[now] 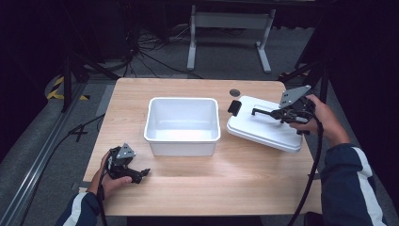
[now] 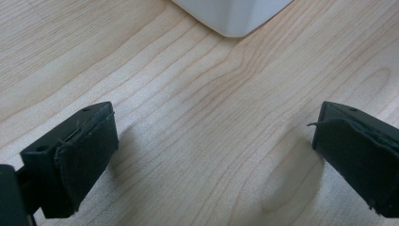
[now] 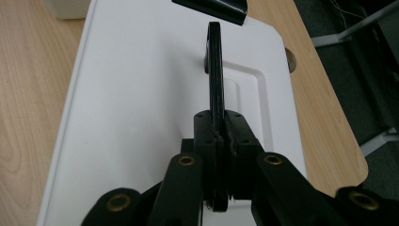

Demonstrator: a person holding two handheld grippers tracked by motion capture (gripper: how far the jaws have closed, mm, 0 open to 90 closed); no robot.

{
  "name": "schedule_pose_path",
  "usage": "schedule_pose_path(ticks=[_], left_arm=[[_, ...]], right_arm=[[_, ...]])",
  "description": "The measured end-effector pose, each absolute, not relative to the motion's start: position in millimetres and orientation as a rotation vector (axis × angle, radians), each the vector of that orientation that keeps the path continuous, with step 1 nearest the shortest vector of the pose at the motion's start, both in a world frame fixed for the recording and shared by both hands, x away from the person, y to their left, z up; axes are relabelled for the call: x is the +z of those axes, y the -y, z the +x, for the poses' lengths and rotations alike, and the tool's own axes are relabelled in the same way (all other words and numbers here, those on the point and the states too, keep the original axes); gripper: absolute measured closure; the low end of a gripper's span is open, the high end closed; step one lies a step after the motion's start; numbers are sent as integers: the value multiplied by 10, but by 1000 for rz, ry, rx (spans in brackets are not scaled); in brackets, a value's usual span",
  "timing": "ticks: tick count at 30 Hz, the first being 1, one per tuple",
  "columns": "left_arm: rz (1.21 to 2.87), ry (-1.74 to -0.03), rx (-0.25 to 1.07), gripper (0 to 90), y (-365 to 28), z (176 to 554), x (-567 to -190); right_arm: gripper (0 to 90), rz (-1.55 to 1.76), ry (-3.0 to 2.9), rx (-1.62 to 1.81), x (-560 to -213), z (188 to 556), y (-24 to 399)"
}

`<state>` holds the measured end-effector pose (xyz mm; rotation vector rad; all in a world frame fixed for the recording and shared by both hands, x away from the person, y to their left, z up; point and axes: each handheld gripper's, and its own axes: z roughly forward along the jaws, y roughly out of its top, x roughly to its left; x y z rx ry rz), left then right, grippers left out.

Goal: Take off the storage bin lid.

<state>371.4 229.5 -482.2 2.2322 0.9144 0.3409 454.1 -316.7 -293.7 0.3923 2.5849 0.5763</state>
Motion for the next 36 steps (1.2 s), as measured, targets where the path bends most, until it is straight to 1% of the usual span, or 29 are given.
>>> schedule_pose_path(ticks=[24,36], left_arm=[[2233,-916,340,12,-2296,3711,-4821],[2232,-915,341,12,-2296,3712,-4822]], right_arm=[[851,478,-2631,602,-3559,4846,3068],[850,500,-2644,599,-3694,4891,3062]])
